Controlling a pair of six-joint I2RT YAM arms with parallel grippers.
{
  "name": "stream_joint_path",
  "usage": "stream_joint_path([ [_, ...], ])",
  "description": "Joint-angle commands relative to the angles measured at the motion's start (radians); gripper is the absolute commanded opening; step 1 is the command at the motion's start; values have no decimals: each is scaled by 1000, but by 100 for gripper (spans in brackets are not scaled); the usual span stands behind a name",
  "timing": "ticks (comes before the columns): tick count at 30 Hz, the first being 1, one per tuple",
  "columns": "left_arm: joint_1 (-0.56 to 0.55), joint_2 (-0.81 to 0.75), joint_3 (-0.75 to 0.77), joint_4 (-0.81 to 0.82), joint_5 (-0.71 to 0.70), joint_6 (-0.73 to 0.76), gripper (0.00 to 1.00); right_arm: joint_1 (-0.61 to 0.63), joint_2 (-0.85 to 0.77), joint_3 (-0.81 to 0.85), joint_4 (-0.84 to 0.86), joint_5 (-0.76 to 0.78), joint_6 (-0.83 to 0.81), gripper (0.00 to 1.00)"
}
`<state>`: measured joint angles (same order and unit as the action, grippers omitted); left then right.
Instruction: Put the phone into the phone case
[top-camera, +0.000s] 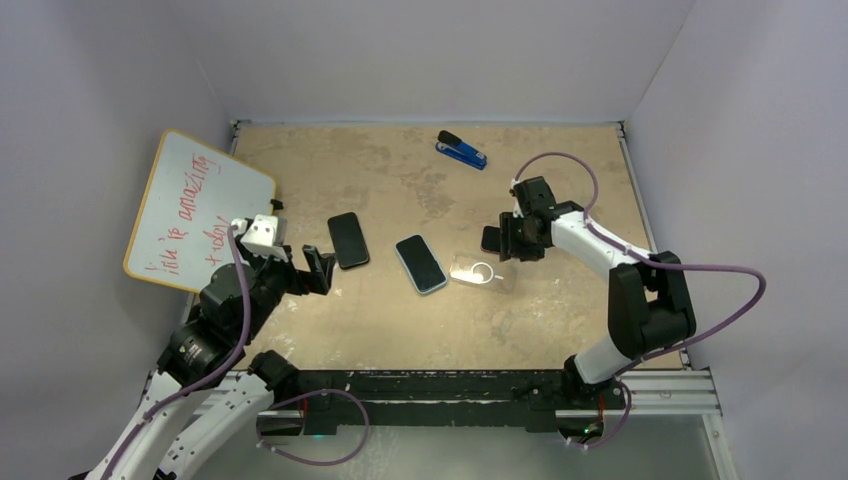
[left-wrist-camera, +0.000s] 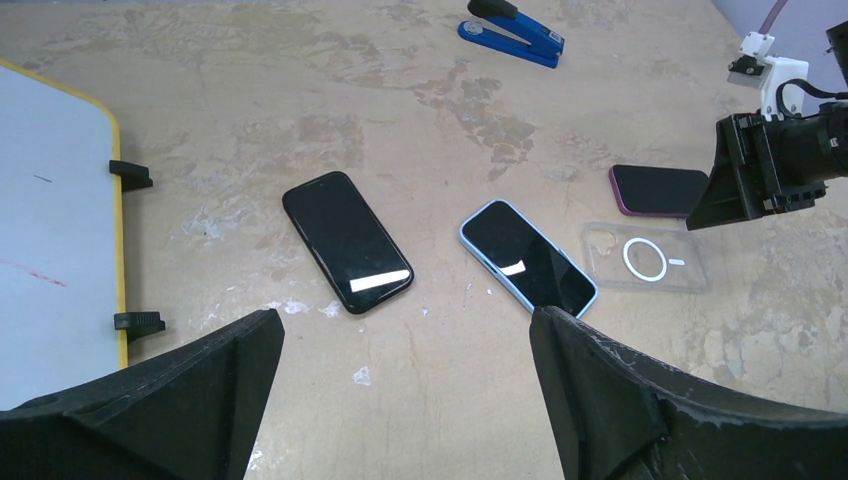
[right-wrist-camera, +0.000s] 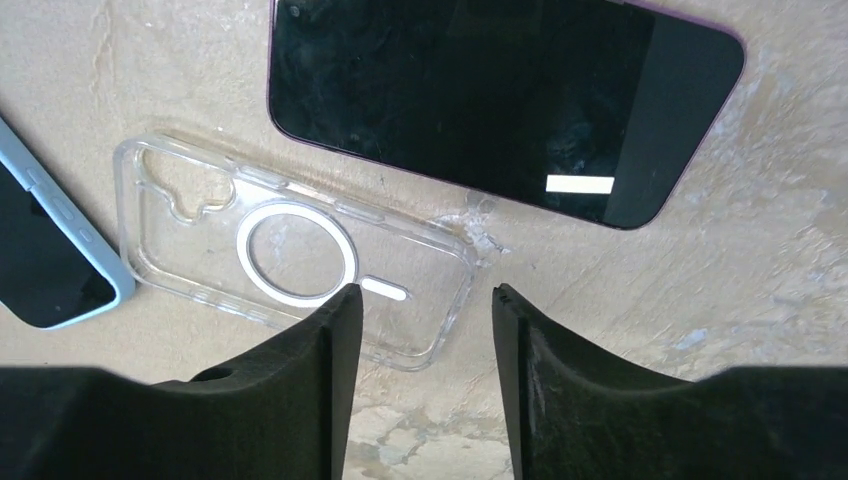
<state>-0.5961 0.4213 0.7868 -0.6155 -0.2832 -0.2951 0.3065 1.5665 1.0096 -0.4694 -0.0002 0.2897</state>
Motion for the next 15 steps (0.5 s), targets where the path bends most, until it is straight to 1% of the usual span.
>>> stream_joint_path([
  [1,2,-11,-15,37,12,9,100,0,-33,-40,13,-19,53,50],
  [6,1,-11,-15,39,13,10,100,7,-31,-82,52,-3,123,42],
  [9,3,-13,-15,39,15,10,100,15,-8,-88,46,54,165,38],
  [13,2,-13,-17,39,15,10,100,29,7,-106,55,87,215,33],
  [15,2,-14,-17,39,15,10,100,47,19,-103,27,133,243,29],
])
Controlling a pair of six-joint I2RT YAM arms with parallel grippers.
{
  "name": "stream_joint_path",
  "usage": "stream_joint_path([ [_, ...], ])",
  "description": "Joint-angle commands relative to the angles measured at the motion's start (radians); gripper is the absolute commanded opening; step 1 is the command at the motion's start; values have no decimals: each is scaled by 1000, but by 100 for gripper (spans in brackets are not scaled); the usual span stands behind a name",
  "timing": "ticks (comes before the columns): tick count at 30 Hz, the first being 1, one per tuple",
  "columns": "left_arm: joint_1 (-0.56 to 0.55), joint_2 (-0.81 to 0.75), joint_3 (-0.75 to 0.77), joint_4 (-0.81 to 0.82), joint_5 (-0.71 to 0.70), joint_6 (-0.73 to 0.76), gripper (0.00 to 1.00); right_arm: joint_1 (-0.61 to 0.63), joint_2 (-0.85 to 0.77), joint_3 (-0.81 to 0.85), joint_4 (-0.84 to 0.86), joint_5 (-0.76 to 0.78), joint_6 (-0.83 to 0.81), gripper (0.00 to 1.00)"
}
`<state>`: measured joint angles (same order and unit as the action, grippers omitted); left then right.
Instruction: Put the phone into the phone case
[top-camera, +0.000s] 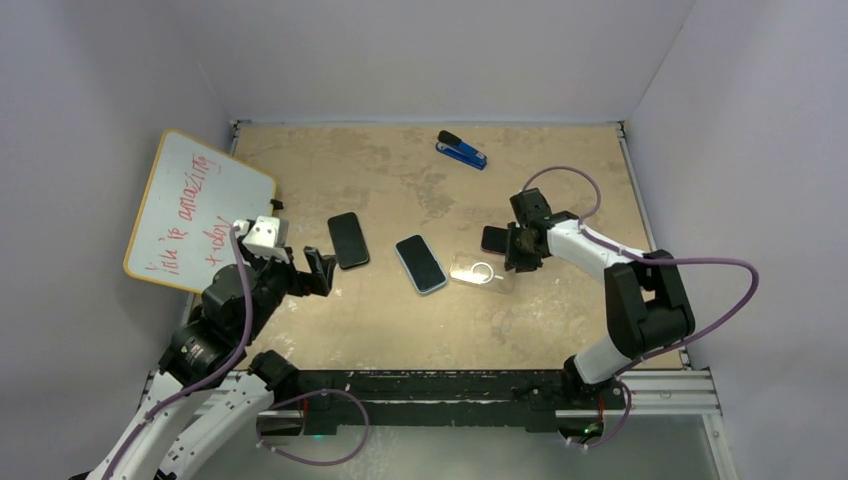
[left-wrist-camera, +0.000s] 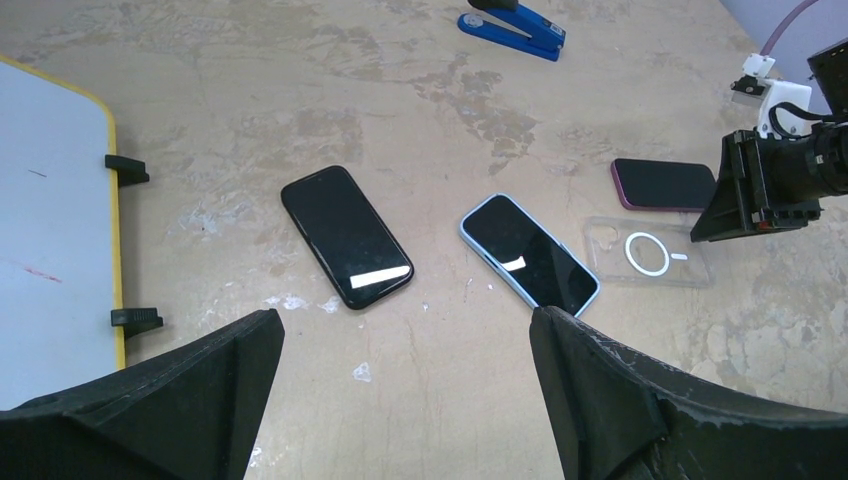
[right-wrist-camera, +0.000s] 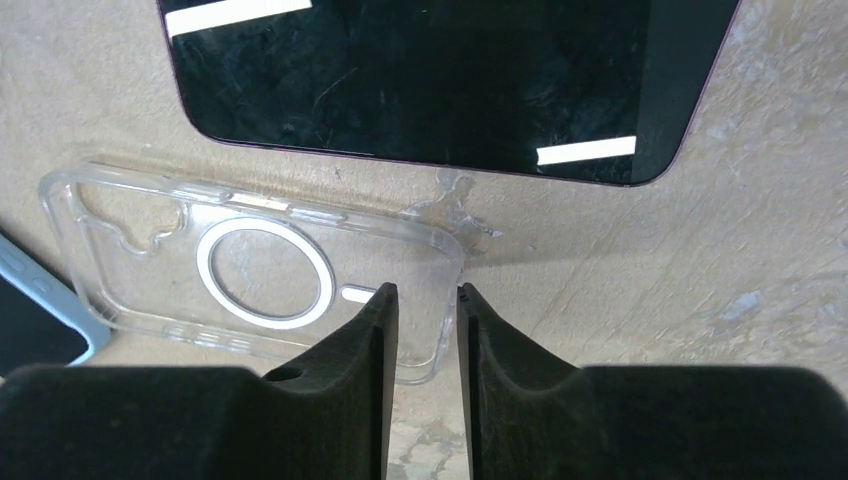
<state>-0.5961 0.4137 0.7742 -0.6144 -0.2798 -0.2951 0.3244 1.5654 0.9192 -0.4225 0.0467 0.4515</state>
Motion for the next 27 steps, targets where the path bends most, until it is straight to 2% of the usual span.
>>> stream_joint_path([
  [1,2,-7,-3,38,11,10,100,41,25,-13,-39,111,95,27],
  [8,1,14,16,31,47,-13,100,106,30,-50,-92,214,201,19],
  [11,1,41,40,2,58,-79,100,139,21,-55,-114,240,237,10],
  [17,1,103,39,37,229,-202,100,151,17,-86,-140,259,280,10],
  [21,2,132,33,44,247,-209,100,151,-10,-107,-150,256,305,11],
  [27,2,169,32,35,250,-198,100,162,-65,-193,-142,230,341,0],
])
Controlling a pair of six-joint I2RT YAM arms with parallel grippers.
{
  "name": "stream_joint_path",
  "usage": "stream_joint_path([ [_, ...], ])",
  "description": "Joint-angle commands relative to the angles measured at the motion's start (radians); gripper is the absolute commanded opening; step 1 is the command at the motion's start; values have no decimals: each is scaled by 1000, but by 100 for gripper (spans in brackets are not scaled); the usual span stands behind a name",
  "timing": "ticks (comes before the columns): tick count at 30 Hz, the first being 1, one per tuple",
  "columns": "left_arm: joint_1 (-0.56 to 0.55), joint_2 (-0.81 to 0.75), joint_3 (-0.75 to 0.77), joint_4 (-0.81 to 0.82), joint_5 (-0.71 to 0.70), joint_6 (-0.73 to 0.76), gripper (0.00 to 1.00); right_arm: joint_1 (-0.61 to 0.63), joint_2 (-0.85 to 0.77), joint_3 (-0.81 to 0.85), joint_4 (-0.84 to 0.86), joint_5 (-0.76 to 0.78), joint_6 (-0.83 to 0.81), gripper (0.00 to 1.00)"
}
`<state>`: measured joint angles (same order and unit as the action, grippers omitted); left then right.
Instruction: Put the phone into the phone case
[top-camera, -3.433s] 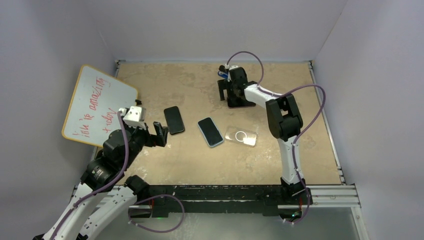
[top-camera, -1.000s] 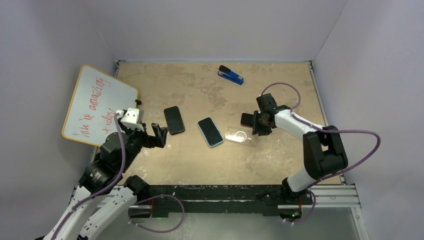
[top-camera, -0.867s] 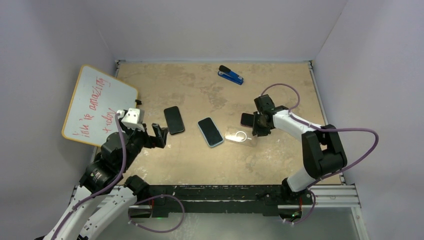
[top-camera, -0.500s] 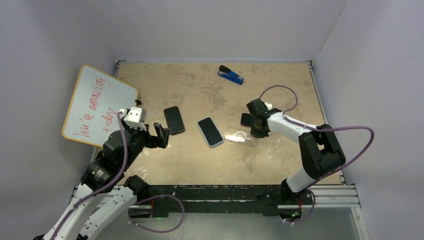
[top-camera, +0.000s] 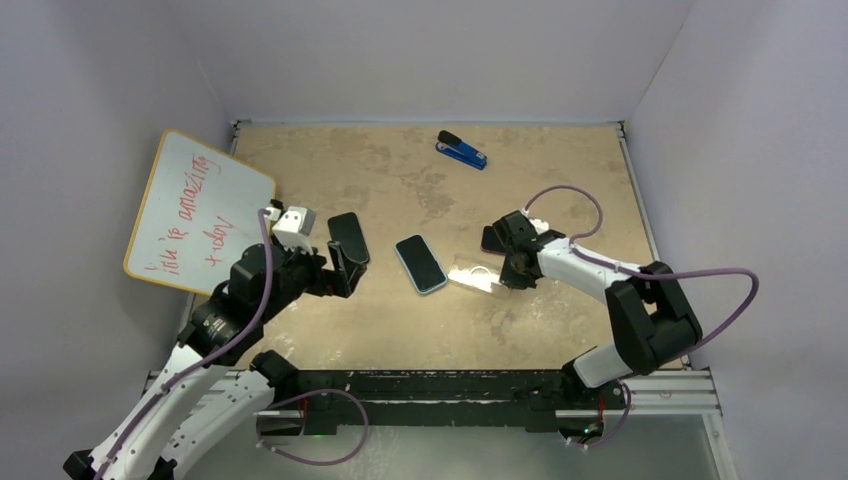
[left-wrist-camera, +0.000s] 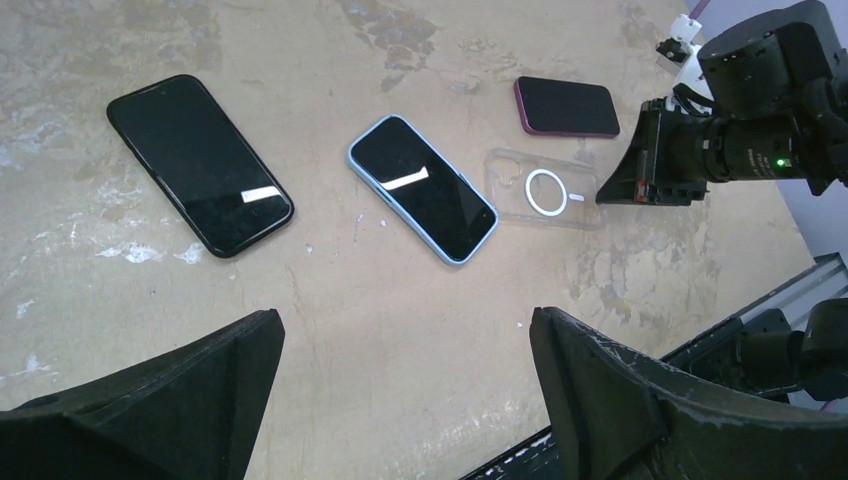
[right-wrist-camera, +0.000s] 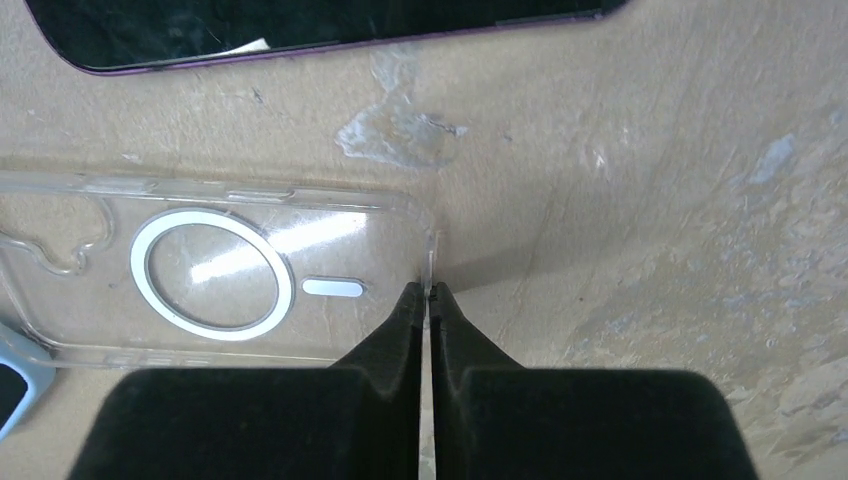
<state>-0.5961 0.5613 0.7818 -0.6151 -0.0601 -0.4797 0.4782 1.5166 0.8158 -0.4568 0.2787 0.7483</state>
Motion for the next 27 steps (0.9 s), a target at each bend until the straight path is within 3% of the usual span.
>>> stream_joint_path([
  [1,2,28,25,36,31,-13,100,9,-22,-104,-107,-8,53,0],
  [7,2,69,9,53,52,-45,100,27,-127,-162,-175,-65,141,0],
  [16,2,110,-32,104,116,-83,99,193,-291,-241,-243,-140,432,0],
  [24,1,122,-30,86,102,-68,98,417,-303,-271,-83,-202,737,0],
  [27,2,117,-30,80,107,-70,98,448,-303,-231,-85,-175,715,11],
])
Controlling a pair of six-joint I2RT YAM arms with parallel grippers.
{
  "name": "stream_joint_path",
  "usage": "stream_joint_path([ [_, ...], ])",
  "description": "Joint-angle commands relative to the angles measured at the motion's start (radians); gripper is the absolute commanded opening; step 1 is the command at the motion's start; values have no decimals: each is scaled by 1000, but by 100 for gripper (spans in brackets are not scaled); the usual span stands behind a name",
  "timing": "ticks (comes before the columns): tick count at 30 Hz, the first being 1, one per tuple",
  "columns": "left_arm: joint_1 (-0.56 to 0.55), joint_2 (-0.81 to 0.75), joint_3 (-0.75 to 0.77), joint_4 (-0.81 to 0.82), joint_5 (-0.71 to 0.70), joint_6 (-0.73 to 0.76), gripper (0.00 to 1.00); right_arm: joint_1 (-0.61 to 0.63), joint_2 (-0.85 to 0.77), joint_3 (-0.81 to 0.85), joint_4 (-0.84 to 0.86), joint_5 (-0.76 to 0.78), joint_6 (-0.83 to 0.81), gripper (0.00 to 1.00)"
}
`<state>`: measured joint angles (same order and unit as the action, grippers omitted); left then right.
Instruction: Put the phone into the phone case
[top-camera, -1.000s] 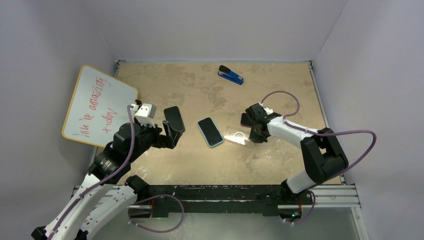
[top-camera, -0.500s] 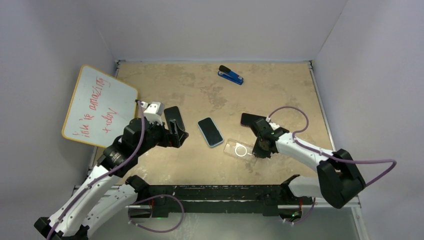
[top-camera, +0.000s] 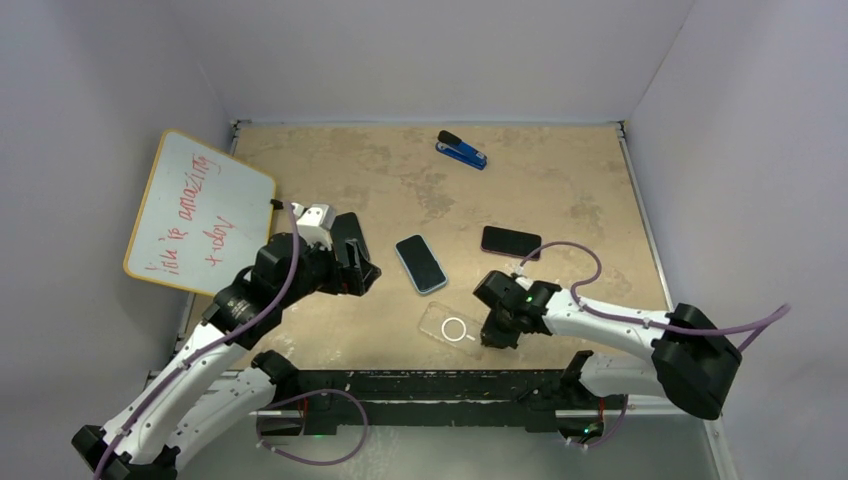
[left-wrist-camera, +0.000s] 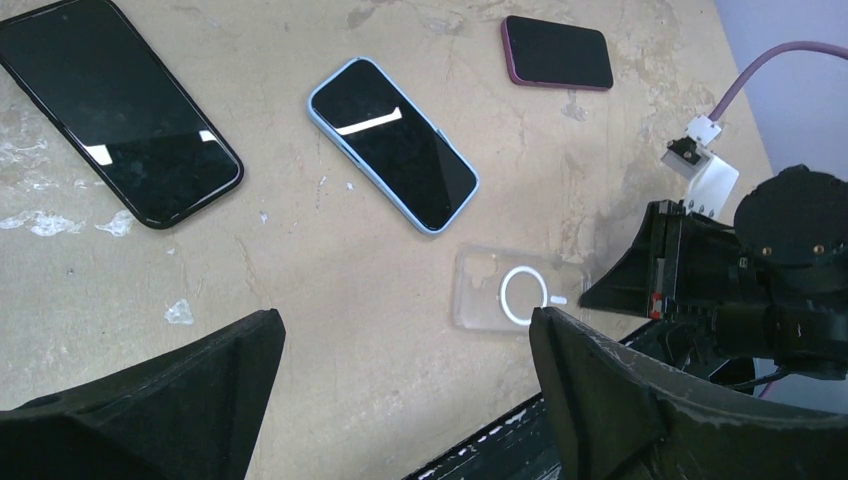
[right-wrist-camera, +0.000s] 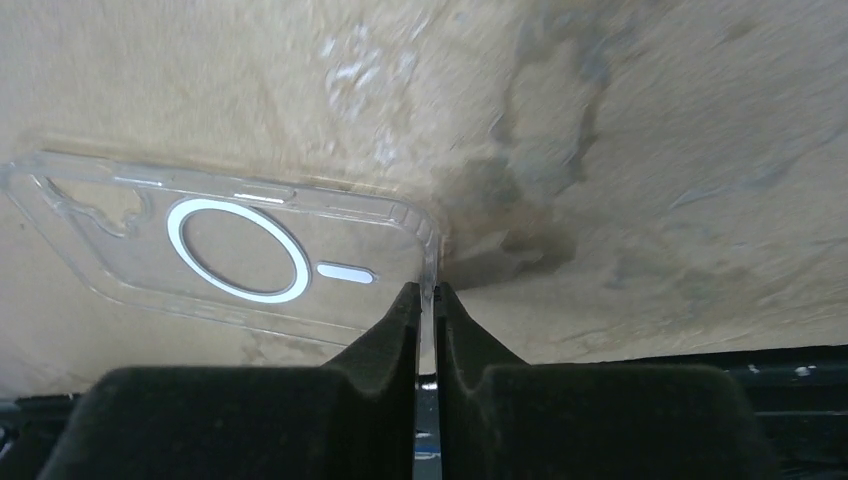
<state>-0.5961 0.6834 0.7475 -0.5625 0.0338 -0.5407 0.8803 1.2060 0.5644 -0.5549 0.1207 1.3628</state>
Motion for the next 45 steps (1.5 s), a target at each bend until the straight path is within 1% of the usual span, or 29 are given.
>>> stream_joint_path([
  [1,1,-9,5,26,16,-5,98,46,0,37,6,4,75,20],
  [3,1,-20,9,26,27,13,98,46,-16,69,-15,33,22,35],
  [5,1,-33,15,24,40,38,98,46,-31,105,-57,53,-45,46],
  [8,2,-47,34,19,62,101,98,43,-46,173,-84,160,-174,64],
  [11,1,-53,56,-2,69,162,99,41,-57,226,-72,326,-336,78],
  [14,1,-58,56,-10,69,204,99,14,-56,244,17,432,-569,86],
  [16,2,-67,43,4,82,208,99,-54,-42,266,61,438,-694,87],
  [18,1,-79,19,29,118,215,99,-177,-39,267,142,394,-804,87],
  [20,1,-90,5,41,130,213,99,-273,-39,241,273,296,-922,87],
  [22,1,-102,3,37,126,209,99,-365,-10,236,357,205,-992,89],
  [24,1,-119,-1,34,112,203,99,-450,49,257,399,95,-1044,90],
  [27,1,-147,-6,34,103,198,99,-548,172,342,407,-42,-1124,91],
  [30,2,-169,-7,30,86,193,99,-598,281,410,417,-98,-1166,98],
  [31,1,-174,-7,28,79,191,99,-619,308,429,426,-127,-1170,99],
  [34,1,-184,-7,26,72,189,99,-677,389,475,444,-210,-1161,99],
  [38,1,-186,-7,21,66,186,99,-712,483,526,430,-255,-1175,99],
  [45,1,-183,-7,22,62,186,99,-734,552,532,424,-295,-1205,99],
])
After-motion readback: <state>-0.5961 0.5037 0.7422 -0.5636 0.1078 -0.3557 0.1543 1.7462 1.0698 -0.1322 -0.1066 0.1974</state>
